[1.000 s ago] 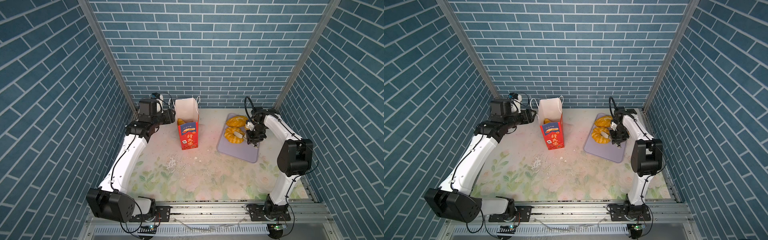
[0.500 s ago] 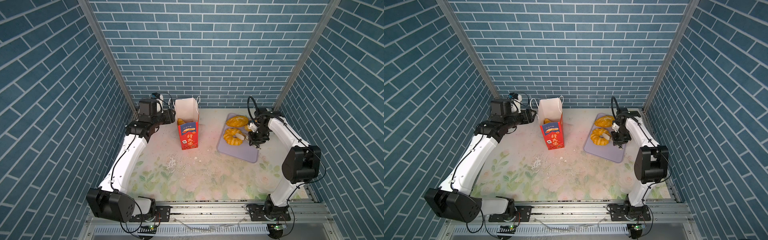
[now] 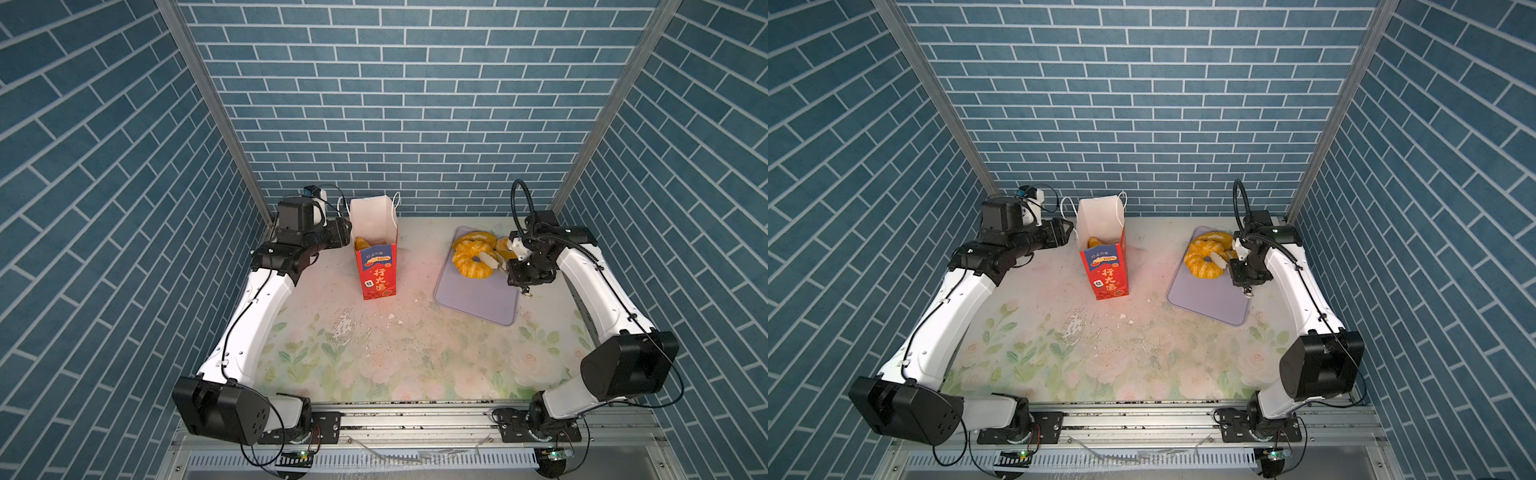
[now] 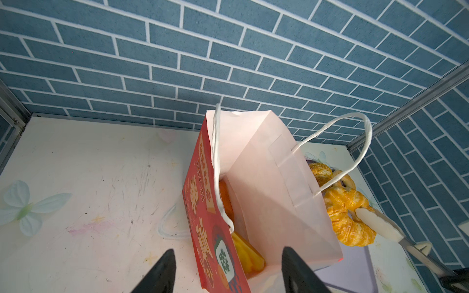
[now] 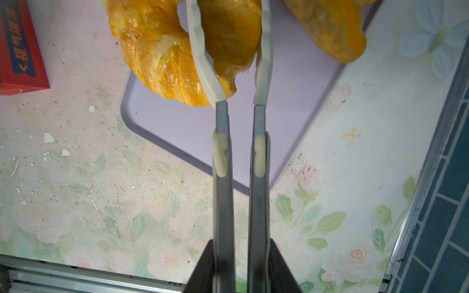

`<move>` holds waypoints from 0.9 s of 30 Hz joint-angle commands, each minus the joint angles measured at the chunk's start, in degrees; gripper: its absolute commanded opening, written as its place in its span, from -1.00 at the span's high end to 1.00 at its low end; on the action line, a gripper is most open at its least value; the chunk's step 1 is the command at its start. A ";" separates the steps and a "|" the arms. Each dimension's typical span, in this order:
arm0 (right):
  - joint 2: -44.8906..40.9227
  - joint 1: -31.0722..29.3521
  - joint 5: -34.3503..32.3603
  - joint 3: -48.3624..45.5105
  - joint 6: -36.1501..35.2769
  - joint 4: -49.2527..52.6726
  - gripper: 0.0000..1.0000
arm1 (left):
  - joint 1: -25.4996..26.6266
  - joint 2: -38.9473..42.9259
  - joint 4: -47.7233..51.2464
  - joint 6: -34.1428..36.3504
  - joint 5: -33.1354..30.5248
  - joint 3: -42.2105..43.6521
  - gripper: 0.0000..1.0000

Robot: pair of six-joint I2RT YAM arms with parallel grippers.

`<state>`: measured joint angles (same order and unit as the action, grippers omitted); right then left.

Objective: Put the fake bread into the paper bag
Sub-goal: 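Lift the ring croissant off the tray with the right gripper's tongs, then carry the ring croissant with the tongs over the bag opening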

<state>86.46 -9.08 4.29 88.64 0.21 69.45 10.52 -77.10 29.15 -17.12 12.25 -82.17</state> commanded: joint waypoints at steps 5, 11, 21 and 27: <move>-8.10 -0.37 0.36 7.04 2.90 -1.45 0.89 | 0.37 -0.50 -1.54 -0.68 1.79 -0.99 -0.35; -9.81 -3.99 0.36 13.00 3.71 -3.05 0.89 | 0.37 -0.05 -2.49 -1.73 2.60 0.88 -0.35; -6.19 -11.75 -2.35 24.56 2.55 -6.86 0.90 | 0.32 -0.72 -2.62 -1.66 2.07 0.71 -0.36; 1.60 -14.64 -2.00 36.75 -0.73 -5.16 0.90 | 0.34 -0.90 -2.45 -1.59 1.22 0.27 -0.35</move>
<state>85.69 -22.65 3.07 120.84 2.00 66.94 10.55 -77.58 27.14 -18.70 14.17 -81.65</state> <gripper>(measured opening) 0.292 0.675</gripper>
